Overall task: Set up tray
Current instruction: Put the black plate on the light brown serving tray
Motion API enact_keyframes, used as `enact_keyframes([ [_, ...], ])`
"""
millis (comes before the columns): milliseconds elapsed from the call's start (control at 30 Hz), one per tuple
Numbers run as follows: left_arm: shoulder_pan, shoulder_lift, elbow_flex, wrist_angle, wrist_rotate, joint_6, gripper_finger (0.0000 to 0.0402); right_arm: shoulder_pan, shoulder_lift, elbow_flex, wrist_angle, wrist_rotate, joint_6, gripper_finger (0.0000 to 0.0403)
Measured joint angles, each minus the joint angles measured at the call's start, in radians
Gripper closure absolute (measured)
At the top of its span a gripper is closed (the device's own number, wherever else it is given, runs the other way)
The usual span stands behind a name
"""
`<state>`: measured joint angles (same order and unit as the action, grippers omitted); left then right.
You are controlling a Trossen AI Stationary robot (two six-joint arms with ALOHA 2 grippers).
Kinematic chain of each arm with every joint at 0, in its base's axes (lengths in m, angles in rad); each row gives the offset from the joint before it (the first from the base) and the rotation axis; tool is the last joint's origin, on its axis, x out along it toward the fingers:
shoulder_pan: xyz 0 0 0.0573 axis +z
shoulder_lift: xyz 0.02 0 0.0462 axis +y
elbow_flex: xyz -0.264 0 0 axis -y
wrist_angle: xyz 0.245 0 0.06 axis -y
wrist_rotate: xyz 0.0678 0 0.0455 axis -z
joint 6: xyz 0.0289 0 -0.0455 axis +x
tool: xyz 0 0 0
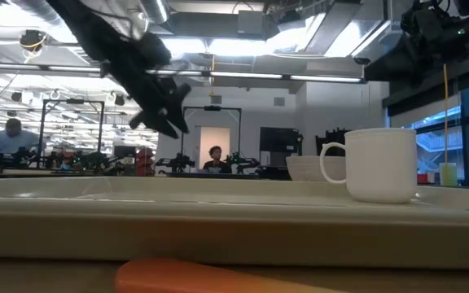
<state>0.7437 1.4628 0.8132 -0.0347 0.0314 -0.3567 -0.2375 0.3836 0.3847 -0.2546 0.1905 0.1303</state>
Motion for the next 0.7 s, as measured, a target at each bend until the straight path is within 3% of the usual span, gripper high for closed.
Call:
enact_keyframes([
  [167, 0.059, 0.124, 0.05, 0.001, 0.123, 0.001, 0.0235, 0.0, 0.0, 0.0, -0.022, 0.0, -0.001, 0.0283],
  [700, 0.063, 0.291, 0.064, 0.016, 0.178, 0.003, 0.0235, 0.0, 0.0, 0.0, -0.028, 0.0, -0.008, 0.0283],
])
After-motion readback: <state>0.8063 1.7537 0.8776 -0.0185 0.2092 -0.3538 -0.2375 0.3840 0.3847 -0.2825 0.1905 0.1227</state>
